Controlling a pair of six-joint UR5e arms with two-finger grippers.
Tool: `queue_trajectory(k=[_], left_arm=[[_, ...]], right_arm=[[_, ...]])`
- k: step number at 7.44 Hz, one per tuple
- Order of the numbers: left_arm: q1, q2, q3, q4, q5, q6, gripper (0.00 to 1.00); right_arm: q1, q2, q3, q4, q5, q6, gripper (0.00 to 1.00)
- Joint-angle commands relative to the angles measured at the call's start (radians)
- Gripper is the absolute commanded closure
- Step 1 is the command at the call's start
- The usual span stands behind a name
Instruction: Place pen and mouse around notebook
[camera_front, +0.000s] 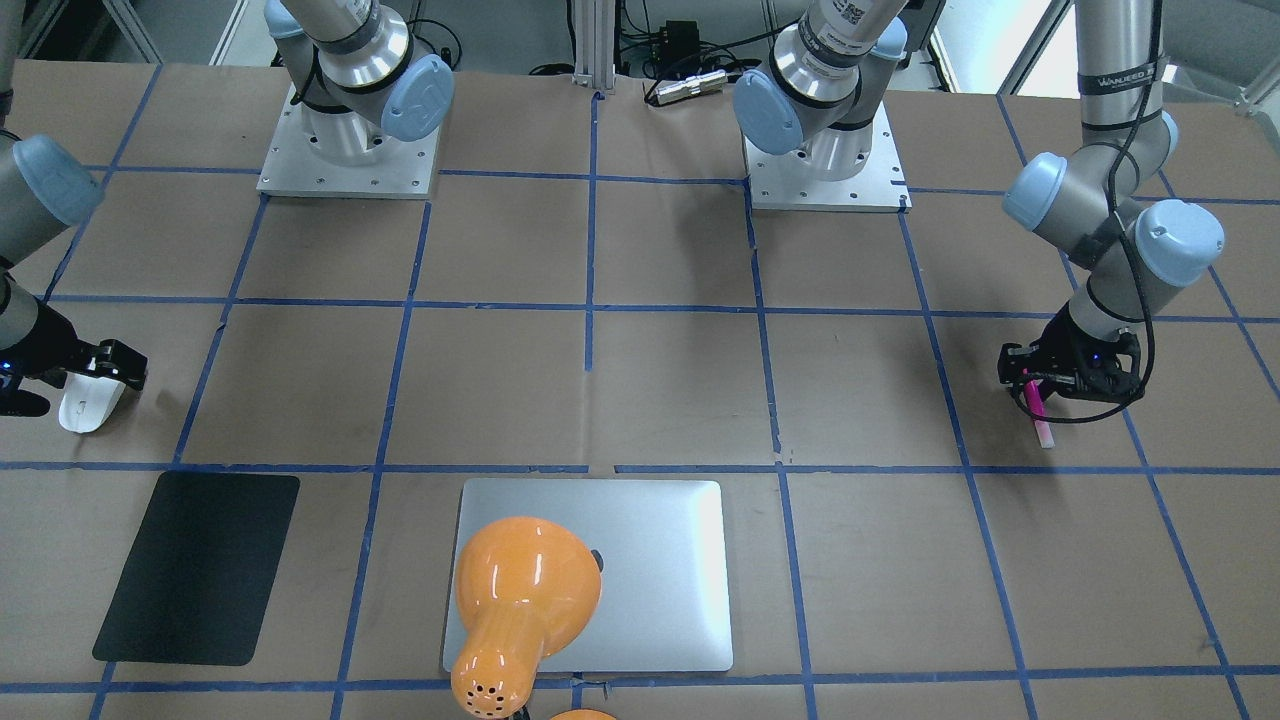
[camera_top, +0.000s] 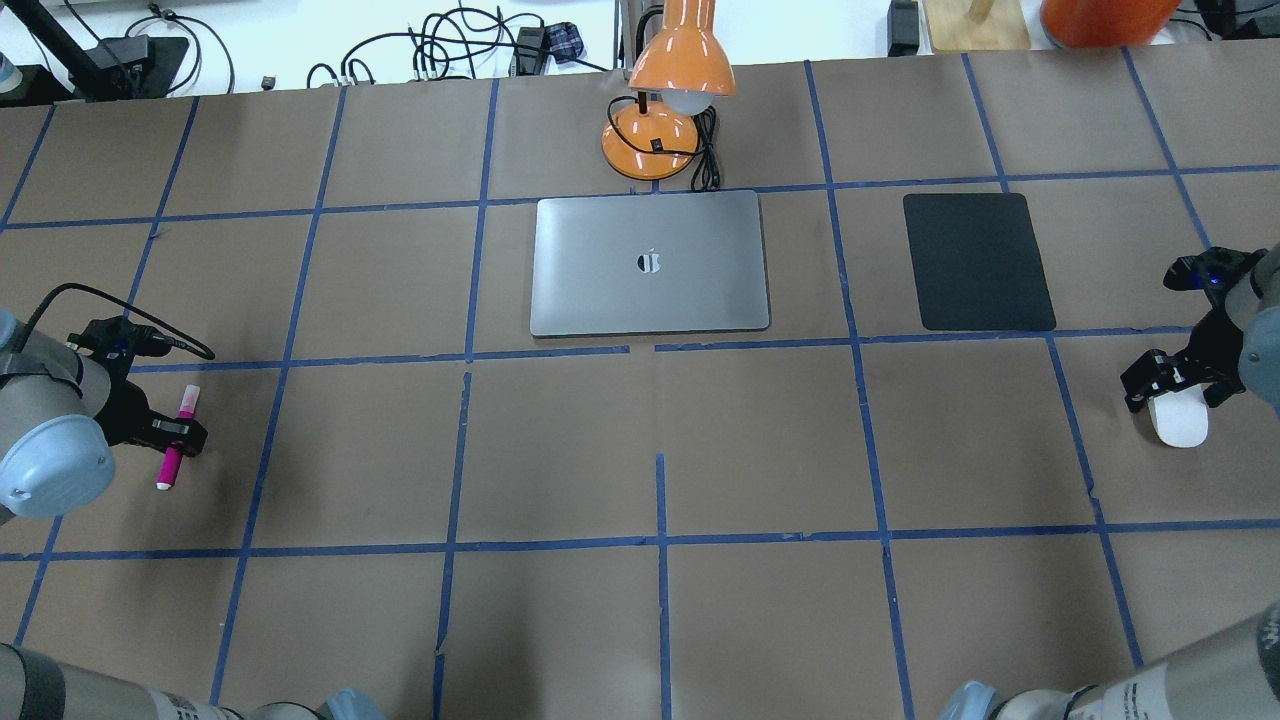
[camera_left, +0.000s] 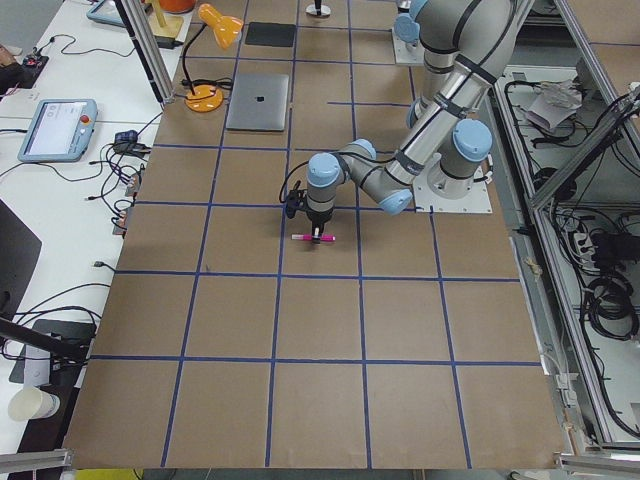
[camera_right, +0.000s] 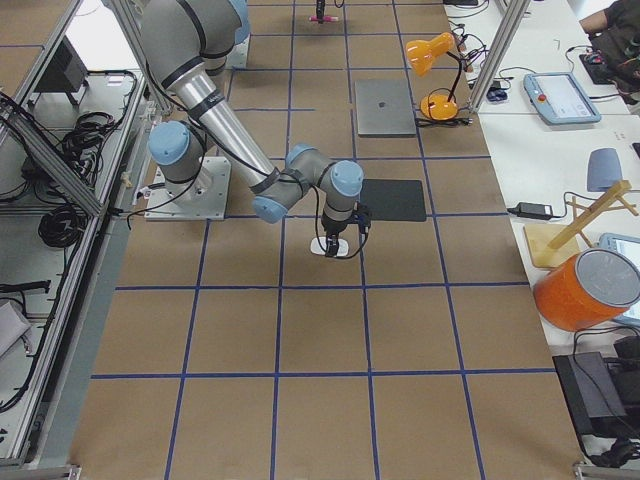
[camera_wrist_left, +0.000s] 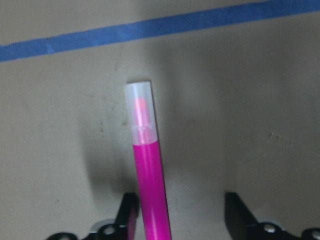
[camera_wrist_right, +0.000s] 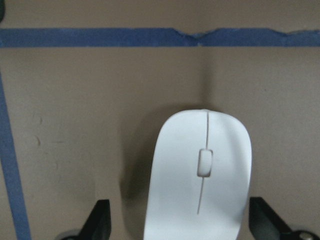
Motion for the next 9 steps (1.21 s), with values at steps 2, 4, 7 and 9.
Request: queue_trajectory(k=[2,4,7,9], left_arm=[[-0.002,0.015,-0.004,-0.012,0.008,-0.075,1.0],[-0.004,0.018,-0.004,-0.02,0.005,-0.083,1.0],[-0.042,0.062,-0.004,-0.093,0.001,-0.297,1.0],[-0.173,0.117,-0.004,-0.148,0.004,-0.626,1.0]], right_arm=[[0.0,0.003,-0.003,0.002,-0.002,-0.002,0.39],[0.006,-0.026,-0.02,0.015,0.001,0.019,0.79],[0.121,-0.045,-0.206,0.153,0.001,0.092,0.88],[0.275,-0.004,-0.381,0.291,0.007,0.264,0.88]])
